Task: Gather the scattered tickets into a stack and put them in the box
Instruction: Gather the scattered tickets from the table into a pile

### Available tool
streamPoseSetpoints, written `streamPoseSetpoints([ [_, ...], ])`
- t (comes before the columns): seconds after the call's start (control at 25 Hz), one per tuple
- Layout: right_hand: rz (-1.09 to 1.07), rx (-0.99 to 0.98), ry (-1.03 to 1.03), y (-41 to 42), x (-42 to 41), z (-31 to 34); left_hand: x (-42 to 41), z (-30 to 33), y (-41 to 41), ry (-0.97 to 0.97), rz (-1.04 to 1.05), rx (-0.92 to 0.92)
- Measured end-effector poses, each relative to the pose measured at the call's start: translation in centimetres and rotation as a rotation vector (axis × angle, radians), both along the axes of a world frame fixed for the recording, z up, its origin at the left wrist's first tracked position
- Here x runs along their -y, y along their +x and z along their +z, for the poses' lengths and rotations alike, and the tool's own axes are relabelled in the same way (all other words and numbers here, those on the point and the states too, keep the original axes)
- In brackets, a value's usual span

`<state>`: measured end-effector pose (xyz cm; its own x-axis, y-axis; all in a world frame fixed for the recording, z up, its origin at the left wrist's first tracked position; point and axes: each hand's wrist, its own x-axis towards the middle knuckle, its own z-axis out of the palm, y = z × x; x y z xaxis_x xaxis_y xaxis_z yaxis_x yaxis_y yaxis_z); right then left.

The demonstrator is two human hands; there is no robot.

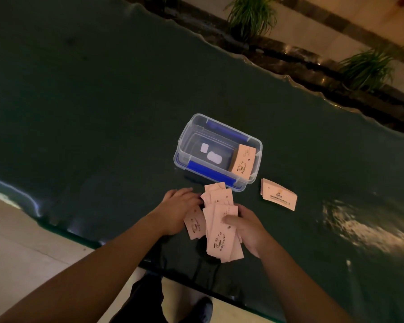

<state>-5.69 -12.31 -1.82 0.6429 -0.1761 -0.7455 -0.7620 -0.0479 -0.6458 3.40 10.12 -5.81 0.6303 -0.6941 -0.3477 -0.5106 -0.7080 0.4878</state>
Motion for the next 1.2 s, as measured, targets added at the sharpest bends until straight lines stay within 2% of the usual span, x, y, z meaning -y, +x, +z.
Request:
streamPoseSetpoints([
  [0.04, 0.028, 0.004, -0.020, 0.2, 0.2, 0.3, 0.0, -0.2, -0.1, -0.025, 0.081, 0.006],
  [0.12, 0.086, 0.010, -0.046, 0.9, 0.1, 0.5, -0.2, -0.2, -0.9, -0.098, 0.416, -0.063],
  [0.24, 0.117, -0.009, -0.050, 1.9, -1.3, 0.0, -0.1, 0.2, -3.1, -0.257, 0.942, -0.434],
  [0.36, 0.038, -0.053, -0.083, 2.2, -3.2, -1.2, 0.5, 0.9, -4.6, -0.419, 1.196, -0.674],
  [0.48, -0.081, -0.080, -0.128, 2.0, -4.5, -2.1, 1.9, 2.3, -4.8, -0.588, 1.449, -0.783],
  [0.56, -0.111, -0.079, -0.165, 2.1, -5.2, -2.3, 2.9, 2.8, -4.6, -0.631, 1.561, -0.847],
  [0.68, -0.106, -0.065, -0.209, 2.6, -6.2, -2.4, 3.5, 3.9, -4.3, -0.614, 1.527, -0.847],
  [0.84, -0.070, -0.067, -0.282, 2.9, -7.2, -2.7, 4.0, 4.4, -3.6, -0.534, 1.199, -0.856],
  [0.92, -0.121, -0.069, -0.266, 2.9, -7.1, -2.9, 4.1, 4.6, -2.3, -0.545, 1.225, -0.911],
  [1.0, -0.201, -0.091, -0.208, 3.1, -6.7, -2.9, 4.2, 4.5, -1.5, -0.474, 1.300, -0.994],
  [1.2, -0.347, -0.113, 0.078, 3.2, -7.2, -2.9, 3.6, 4.4, 0.1, -0.322, 1.097, -1.109],
])
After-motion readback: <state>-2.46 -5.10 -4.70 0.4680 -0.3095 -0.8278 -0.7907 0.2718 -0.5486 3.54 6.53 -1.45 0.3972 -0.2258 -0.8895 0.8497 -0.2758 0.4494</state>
